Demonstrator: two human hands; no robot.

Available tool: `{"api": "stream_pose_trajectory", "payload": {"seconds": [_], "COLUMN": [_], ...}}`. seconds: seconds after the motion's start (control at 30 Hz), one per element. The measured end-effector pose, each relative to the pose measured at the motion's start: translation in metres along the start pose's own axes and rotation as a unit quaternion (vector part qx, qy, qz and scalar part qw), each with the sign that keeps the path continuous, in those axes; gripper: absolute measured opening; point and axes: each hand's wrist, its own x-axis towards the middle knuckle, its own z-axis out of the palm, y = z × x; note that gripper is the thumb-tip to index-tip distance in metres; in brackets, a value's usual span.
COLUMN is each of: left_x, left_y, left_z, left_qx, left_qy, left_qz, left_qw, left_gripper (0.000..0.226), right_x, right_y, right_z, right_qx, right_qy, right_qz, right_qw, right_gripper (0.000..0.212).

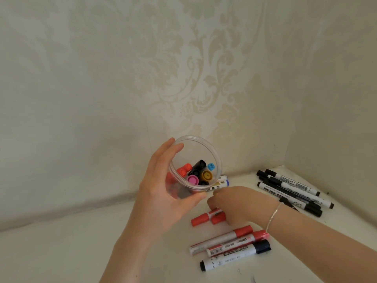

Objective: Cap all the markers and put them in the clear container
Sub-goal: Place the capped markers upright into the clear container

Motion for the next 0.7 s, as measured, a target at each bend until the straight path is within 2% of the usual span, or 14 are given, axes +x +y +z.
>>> {"api": "stream_pose_trajectory", "payload": {"seconds": [0.13, 0.2, 0.3, 0.37, 0.43, 0.47, 0.53, 0.57, 0.6, 0.63, 0.7], "left_x": [0.0, -0.001, -0.002, -0.001, -0.001, 0.0, 0.0, 0.0, 0.0, 0.001, 0.002], "left_y": [0.001, -0.001, -0.004, -0.005, -0.005, -0.005, -0.007, -0.006, -0.005, -0.003, 0.002], "left_z": [-0.001, -0.002, -0.002, -0.002, -0.001, 0.0, 0.002, 0.003, 0.004, 0.006, 0.007], "left_qx": [-0.002, -0.01, 0.007, 0.013, 0.011, 0.012, 0.007, 0.001, -0.003, -0.005, -0.018], "left_qy": [0.006, 0.009, 0.023, 0.032, 0.036, 0.035, 0.035, 0.037, 0.04, 0.042, 0.044], "left_qz": [0.009, 0.004, 0.0, -0.003, -0.002, -0.002, -0.013, -0.021, -0.026, -0.03, -0.039], "left_qw": [1.0, 1.0, 1.0, 0.999, 0.999, 0.999, 0.999, 0.999, 0.999, 0.999, 0.998], "left_gripper": [0.082, 0.082, 0.085, 0.09, 0.094, 0.095, 0.096, 0.097, 0.096, 0.094, 0.092], "right_x": [0.006, 0.001, -0.018, -0.038, -0.06, -0.07, -0.088, -0.095, -0.099, -0.1, -0.097], "right_y": [-0.001, 0.007, 0.027, 0.041, 0.05, 0.051, 0.047, 0.041, 0.034, 0.027, 0.014], "right_z": [0.008, 0.002, -0.032, -0.065, -0.098, -0.111, -0.131, -0.138, -0.143, -0.145, -0.144], "right_qx": [-0.082, -0.084, 0.027, 0.118, 0.202, 0.264, 0.411, 0.476, 0.516, 0.532, 0.528], "right_qy": [0.031, 0.05, 0.137, 0.232, 0.351, 0.427, 0.542, 0.565, 0.568, 0.56, 0.527], "right_qz": [0.013, 0.036, 0.097, 0.119, 0.138, 0.133, 0.057, -0.004, -0.059, -0.098, -0.128], "right_qw": [0.996, 0.995, 0.985, 0.958, 0.904, 0.855, 0.731, 0.674, 0.638, 0.628, 0.654], "right_gripper": [0.033, 0.026, 0.019, 0.01, 0.025, 0.025, 0.017, 0.016, 0.017, 0.017, 0.018]}}
